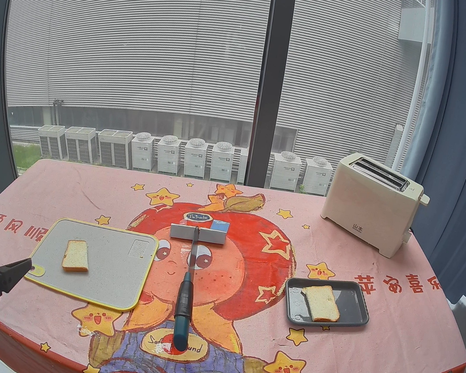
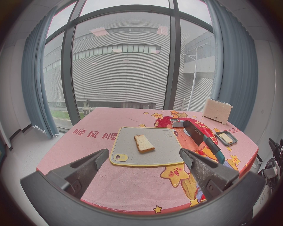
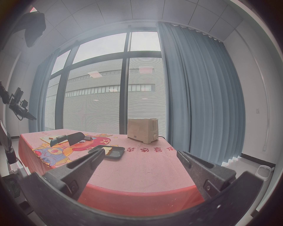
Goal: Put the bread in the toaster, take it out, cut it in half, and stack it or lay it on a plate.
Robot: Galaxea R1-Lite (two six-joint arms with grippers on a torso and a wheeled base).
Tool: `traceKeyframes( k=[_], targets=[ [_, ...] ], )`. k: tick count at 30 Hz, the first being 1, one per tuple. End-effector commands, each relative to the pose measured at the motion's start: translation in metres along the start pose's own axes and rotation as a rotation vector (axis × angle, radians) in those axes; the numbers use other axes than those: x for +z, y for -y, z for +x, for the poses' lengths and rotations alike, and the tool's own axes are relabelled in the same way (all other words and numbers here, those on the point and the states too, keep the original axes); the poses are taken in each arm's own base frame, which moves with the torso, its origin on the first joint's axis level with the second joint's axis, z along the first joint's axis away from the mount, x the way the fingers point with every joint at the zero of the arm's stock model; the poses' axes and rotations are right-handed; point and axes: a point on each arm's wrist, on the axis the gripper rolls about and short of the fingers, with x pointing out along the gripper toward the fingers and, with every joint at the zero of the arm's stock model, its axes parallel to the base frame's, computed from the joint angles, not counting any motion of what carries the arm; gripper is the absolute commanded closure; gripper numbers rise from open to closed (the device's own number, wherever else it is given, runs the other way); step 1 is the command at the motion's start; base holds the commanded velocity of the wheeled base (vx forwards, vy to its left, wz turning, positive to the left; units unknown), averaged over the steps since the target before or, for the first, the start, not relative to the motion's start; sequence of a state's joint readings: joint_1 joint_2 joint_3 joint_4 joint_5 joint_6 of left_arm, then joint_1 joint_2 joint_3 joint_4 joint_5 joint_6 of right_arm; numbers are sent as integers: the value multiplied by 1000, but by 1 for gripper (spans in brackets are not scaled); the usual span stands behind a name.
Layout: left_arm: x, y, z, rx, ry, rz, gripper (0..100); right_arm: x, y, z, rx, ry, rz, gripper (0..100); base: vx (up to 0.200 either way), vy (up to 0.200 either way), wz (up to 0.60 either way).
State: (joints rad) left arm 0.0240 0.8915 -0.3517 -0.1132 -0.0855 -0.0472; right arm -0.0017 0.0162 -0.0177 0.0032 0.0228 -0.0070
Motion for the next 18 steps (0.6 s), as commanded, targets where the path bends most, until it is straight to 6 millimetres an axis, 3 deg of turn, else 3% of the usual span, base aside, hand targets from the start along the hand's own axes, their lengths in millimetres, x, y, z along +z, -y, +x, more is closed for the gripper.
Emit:
traceKeyframes(
  k=[1,18],
  targets=[
    [7,-2,17,7,-64,-9,0,-5,0,0,0,-1,-1,0,0,0,0],
    [21,-8,74,66,-234,-17,0,-5,0,0,0,-1,-1,0,0,0,0]
  ],
)
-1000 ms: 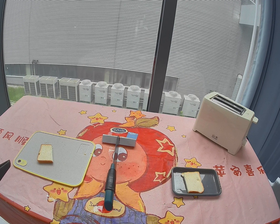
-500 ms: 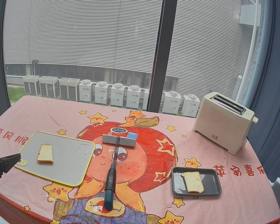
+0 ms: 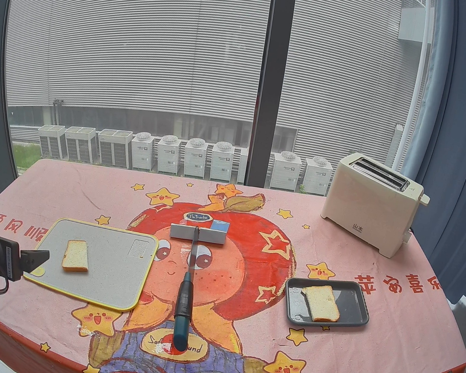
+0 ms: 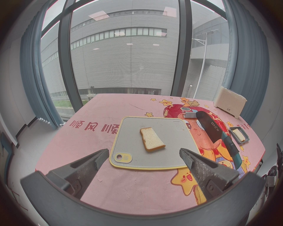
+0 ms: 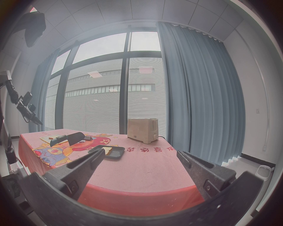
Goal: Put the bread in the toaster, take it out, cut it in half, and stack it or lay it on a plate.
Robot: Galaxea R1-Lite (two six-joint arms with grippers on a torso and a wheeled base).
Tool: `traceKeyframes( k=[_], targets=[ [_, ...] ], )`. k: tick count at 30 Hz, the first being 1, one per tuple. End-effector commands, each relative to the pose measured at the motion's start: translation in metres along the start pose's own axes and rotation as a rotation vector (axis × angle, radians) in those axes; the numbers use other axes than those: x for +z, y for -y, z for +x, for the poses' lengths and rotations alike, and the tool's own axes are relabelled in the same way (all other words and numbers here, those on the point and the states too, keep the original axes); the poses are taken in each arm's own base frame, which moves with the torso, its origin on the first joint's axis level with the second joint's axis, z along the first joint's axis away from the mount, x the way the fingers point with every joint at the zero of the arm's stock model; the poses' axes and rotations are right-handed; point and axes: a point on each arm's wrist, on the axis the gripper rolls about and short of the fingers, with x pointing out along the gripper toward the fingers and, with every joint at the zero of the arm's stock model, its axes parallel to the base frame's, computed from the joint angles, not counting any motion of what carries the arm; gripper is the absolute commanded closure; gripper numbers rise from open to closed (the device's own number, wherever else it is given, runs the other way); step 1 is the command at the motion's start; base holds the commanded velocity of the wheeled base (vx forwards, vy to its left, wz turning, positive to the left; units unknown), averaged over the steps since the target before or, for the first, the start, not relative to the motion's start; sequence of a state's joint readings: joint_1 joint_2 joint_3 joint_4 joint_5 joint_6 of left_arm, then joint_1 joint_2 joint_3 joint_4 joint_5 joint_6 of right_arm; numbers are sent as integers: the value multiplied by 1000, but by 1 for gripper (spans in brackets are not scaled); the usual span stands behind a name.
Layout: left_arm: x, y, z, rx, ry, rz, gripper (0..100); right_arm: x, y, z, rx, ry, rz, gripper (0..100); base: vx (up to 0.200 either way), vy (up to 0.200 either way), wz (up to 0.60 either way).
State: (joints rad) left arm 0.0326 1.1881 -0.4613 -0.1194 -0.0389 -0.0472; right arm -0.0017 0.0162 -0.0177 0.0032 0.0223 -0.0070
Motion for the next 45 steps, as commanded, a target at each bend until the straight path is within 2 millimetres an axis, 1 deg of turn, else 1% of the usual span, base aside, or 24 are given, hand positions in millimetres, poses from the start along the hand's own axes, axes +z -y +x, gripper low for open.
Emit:
traceKeyframes(
  k=[1,4,7,13,21,25,32,35,38,45],
  targets=[
    [6,-1,20,4,-63,0,0,-5,0,0,1,-1,-1,0,0,0,0],
    [10,-1,28,6,-75,-2,0,-5,0,0,1,-1,-1,0,0,0,0],
    [15,-2,30,18,-71,-3,0,-5,0,0,1,-1,-1,0,0,0,0],
    [22,-10,41,57,-83,-23,0,-5,0,0,1,-1,-1,0,0,0,0],
    [17,-11,48,55,-121,-23,0,-5,0,0,1,-1,-1,0,0,0,0],
    [15,-11,58,58,-156,-24,0,-5,0,0,1,-1,-1,0,0,0,0],
    [12,-13,69,60,-201,-28,0,-5,0,0,1,-1,-1,0,0,0,0],
    [11,-14,75,62,-214,-30,0,-5,0,0,1,-1,-1,0,0,0,0],
    [14,-19,79,78,-216,-43,0,-5,0,0,1,-1,-1,0,0,0,0],
    [18,-22,97,84,-245,-48,0,-5,0,0,1,-1,-1,0,0,0,0]
  ],
)
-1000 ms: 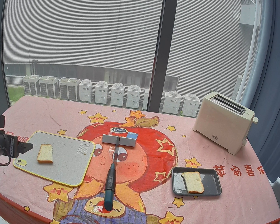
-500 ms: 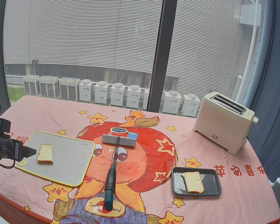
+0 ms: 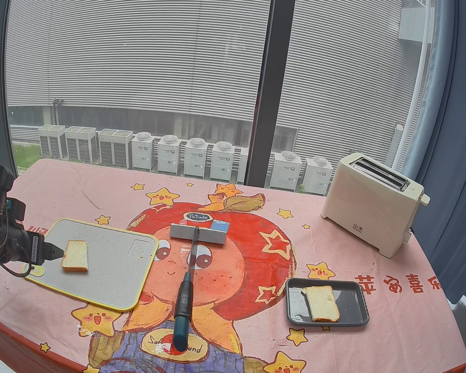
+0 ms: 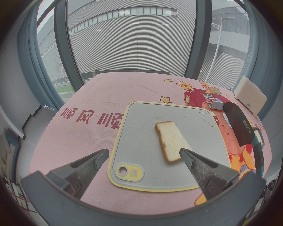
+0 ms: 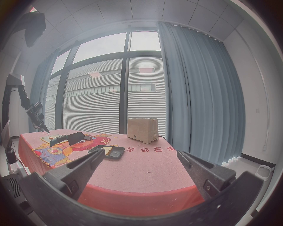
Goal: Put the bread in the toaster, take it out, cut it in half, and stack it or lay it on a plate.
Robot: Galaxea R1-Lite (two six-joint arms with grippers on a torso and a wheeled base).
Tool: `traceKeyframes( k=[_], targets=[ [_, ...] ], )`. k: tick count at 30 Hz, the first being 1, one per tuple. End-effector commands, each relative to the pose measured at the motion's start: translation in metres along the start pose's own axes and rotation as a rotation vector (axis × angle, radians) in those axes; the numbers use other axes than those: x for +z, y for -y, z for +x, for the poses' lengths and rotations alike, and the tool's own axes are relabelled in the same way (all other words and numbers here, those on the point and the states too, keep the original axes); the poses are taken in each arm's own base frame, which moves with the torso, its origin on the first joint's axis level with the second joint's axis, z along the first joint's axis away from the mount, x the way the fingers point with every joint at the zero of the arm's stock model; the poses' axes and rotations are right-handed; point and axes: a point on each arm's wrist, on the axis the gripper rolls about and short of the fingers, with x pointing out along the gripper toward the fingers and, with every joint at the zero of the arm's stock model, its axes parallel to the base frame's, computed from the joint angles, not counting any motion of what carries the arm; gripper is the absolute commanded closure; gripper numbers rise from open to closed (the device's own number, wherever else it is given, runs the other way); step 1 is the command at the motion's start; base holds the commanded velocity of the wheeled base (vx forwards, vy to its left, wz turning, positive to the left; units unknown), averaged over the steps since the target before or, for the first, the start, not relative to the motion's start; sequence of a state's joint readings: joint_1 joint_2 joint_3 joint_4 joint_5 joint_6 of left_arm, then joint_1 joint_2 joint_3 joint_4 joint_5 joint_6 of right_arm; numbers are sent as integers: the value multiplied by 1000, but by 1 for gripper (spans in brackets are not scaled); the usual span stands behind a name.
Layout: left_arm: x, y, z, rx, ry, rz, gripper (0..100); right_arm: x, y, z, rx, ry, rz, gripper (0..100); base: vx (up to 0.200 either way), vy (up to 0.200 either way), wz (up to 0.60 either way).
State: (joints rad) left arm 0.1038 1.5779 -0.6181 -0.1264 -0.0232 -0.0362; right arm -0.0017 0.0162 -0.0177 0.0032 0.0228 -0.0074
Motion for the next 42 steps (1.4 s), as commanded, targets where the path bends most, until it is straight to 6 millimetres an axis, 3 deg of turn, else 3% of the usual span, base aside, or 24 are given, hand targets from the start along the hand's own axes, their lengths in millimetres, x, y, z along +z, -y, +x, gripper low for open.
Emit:
traceKeyframes(
  k=[1,15,42],
  targets=[
    [6,-1,14,3,-25,-4,0,-5,0,0,0,-1,0,0,0,0,0],
    [17,-2,36,9,-48,-7,0,-5,0,0,0,-1,0,0,0,0,0],
    [11,-9,52,22,-107,-22,0,-5,0,0,0,-1,0,0,0,0,0]
  ],
)
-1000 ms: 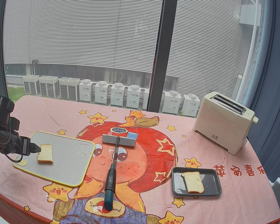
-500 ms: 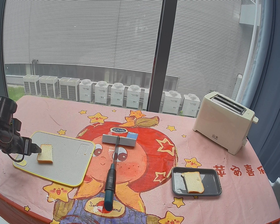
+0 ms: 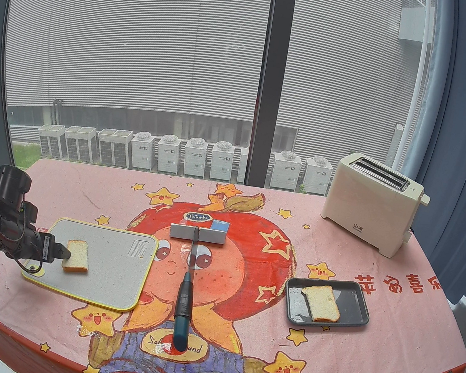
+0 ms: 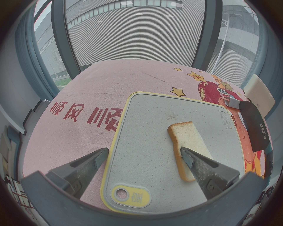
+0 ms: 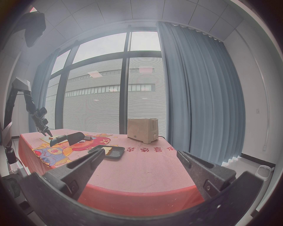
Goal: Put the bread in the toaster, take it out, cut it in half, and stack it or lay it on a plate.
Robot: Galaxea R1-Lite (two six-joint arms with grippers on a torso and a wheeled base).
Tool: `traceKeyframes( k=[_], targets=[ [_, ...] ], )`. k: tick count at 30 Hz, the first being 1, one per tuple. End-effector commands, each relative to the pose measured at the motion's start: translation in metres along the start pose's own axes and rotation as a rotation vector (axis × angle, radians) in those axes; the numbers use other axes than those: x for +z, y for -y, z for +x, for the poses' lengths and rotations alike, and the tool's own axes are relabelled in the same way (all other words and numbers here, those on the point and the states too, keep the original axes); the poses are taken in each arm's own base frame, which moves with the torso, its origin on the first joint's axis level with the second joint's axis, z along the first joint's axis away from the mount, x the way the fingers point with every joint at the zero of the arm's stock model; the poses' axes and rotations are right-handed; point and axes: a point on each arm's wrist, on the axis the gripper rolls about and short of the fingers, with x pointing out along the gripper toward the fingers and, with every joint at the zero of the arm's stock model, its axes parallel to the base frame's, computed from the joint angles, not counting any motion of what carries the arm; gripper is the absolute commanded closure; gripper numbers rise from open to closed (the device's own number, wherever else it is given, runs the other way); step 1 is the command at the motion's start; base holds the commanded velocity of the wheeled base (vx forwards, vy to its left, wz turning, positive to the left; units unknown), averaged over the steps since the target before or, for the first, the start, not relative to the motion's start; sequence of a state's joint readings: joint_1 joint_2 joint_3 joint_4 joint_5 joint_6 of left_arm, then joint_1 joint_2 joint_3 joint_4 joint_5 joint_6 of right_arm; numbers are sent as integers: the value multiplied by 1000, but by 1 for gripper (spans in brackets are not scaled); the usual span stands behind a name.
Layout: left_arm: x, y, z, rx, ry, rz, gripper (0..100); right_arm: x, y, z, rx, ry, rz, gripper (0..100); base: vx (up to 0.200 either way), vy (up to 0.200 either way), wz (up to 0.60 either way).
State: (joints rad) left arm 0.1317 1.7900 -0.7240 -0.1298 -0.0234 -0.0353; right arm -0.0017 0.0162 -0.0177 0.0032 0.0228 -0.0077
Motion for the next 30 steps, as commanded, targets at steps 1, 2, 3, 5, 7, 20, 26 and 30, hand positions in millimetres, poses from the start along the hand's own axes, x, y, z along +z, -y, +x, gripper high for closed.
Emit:
traceKeyframes(
  k=[1,2,3,5,7,20,26,30],
  targets=[
    [-1,0,1,1,-6,1,0,-5,0,0,0,-1,0,0,0,0,0],
    [-1,0,1,1,-6,1,0,-5,0,0,0,-1,0,0,0,0,0],
    [-1,0,1,1,-7,4,0,-5,0,0,0,-1,0,0,0,0,0],
    [-1,0,1,1,-9,4,100,-5,0,0,0,-1,0,0,0,0,0],
    [-1,0,1,1,-7,4,100,-5,0,0,0,-1,0,0,0,0,0],
    [3,0,-9,1,28,4,100,-5,0,0,0,-1,0,0,0,0,0],
    [5,0,-18,0,59,4,100,-5,0,0,0,-1,0,0,0,0,0],
    [3,0,-17,3,51,3,100,-5,0,0,0,-1,0,0,0,0,0]
  ],
)
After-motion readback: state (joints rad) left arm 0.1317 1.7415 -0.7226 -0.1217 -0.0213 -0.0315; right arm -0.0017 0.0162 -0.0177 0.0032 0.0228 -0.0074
